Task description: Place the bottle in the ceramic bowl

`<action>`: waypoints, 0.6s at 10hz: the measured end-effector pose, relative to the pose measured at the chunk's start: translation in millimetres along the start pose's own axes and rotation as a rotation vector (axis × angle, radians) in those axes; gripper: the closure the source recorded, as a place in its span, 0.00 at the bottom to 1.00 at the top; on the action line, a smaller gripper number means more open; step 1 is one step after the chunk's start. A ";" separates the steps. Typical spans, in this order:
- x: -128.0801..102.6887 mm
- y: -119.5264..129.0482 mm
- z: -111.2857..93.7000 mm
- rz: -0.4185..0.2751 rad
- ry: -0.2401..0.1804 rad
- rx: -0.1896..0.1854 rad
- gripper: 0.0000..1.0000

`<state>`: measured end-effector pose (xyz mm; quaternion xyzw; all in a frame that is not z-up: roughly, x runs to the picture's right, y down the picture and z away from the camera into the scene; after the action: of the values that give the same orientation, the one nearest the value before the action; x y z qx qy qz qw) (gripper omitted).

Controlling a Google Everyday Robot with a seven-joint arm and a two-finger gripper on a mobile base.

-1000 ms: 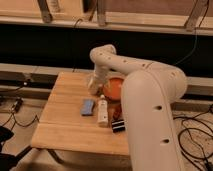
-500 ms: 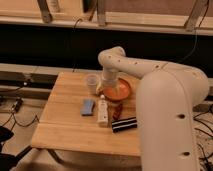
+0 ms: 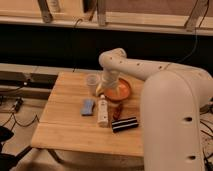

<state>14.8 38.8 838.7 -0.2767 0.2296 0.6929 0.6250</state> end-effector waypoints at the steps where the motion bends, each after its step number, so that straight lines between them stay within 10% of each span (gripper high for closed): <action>1: 2.1 5.6 2.5 -0.018 0.008 0.013 0.30; 6: 33.4 54.3 46.3 -0.179 0.110 0.022 0.30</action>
<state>-45.8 88.0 849.1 -0.3269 0.2455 0.6153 0.6740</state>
